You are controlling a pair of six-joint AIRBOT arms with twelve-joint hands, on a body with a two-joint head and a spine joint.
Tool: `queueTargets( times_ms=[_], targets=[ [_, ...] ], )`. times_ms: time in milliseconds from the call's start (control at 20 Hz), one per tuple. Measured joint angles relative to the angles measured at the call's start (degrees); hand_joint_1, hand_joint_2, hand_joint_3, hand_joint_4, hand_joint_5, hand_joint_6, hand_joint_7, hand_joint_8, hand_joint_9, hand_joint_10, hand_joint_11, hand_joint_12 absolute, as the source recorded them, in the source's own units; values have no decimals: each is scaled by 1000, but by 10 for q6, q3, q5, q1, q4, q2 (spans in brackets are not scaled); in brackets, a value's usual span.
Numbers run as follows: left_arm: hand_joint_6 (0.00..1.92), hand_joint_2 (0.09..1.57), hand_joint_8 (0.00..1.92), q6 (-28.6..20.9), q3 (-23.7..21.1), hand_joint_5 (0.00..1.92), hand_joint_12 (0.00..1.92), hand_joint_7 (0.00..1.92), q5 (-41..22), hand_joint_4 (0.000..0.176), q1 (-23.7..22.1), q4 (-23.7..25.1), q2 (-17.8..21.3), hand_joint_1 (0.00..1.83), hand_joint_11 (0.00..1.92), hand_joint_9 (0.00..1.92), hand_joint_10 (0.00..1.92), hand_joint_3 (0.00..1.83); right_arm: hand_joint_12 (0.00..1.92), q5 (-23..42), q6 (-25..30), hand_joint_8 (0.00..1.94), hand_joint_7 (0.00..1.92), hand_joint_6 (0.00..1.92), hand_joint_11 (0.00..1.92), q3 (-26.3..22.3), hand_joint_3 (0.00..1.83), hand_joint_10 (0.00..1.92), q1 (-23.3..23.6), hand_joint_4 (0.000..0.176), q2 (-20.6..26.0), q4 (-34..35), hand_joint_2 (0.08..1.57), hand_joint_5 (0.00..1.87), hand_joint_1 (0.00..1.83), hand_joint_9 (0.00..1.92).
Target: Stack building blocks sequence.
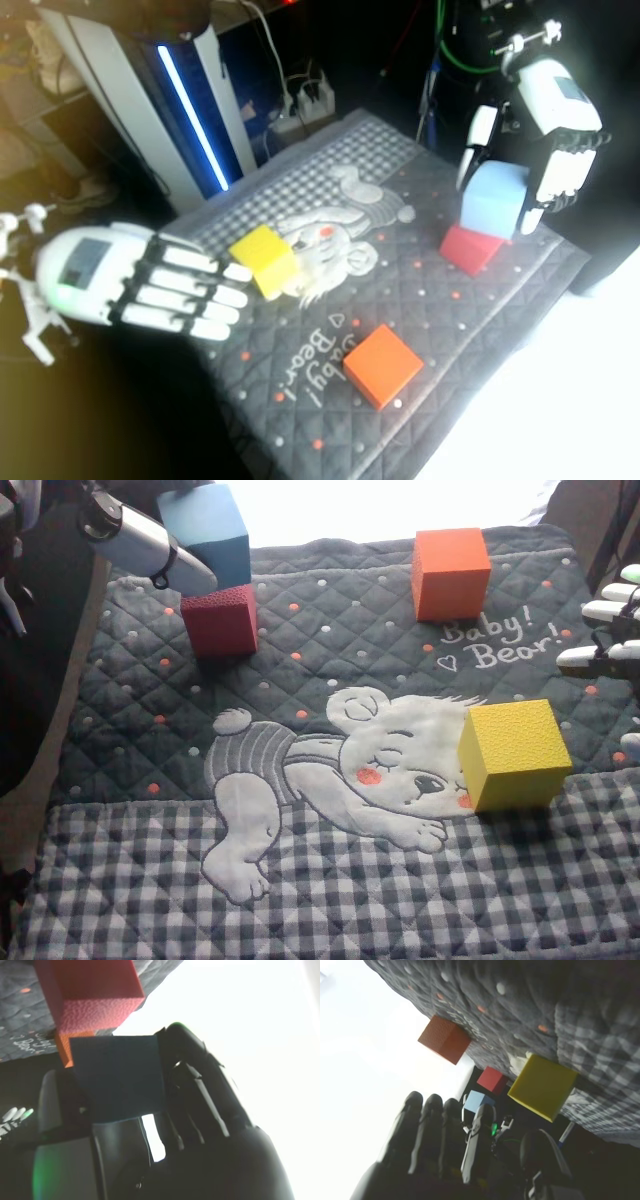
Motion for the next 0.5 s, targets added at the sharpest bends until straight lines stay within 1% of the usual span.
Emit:
queueTargets(
  times_ms=[50,100,150,200,250,300,350,400,450,500],
  targets=[
    [57,995,606,0,2,1393,1357,1287,0,0,0,0,-1,1298,929,1186,766,0,1,0,0,1,222,1,31,0,0,0,0,145,-1,1,1300,450,416,133],
    [27,1003,741,0,3,1393,1495,1238,3,0,0,0,-2,1300,968,1176,952,2,11,0,0,2,225,2,53,0,0,1,0,143,-2,1,1296,455,423,136],
    [10,1019,852,0,3,1377,1524,1197,4,0,0,0,-2,1303,971,1159,1029,0,15,-2,0,2,225,3,63,0,0,1,0,144,-2,1,1295,458,425,137],
    [4,1048,1044,0,4,1351,1679,1105,5,0,1,0,-3,1295,1007,1139,1256,0,23,-1,0,4,231,2,82,0,0,5,0,141,-2,2,1299,456,432,148],
    [7,1034,988,0,9,1368,1569,1130,10,0,2,-1,-5,1298,997,1119,1212,1,34,0,0,1,231,1,108,0,0,7,0,135,-2,1,1299,458,470,159],
    [9,1027,941,1,11,1373,1430,1153,15,0,2,-1,-7,1301,996,1144,1043,0,35,0,0,0,225,1,114,0,1,3,0,135,-2,1,1303,461,488,153],
    [4,1058,1097,1,12,1344,1544,1077,16,0,3,-2,-7,1293,994,1126,1206,0,48,0,0,0,222,1,147,0,5,5,0,124,-2,1,1314,461,496,158],
    [4,1058,1097,1,12,1344,1544,1077,17,0,5,-2,-7,1293,994,1126,1206,0,48,0,0,0,222,1,147,0,5,5,0,124,-2,2,1314,461,496,158],
    [7,1048,1055,1,12,1346,1481,1099,18,0,7,-2,-7,1296,1011,1126,1195,1,55,0,0,0,206,0,178,0,5,4,0,129,-2,2,1325,454,465,164],
    [6,1051,1066,1,12,1347,1457,1092,19,0,8,-2,-7,1295,994,1115,1148,0,53,0,0,0,199,1,178,0,7,2,0,135,-2,2,1331,456,464,161]
  ],
)
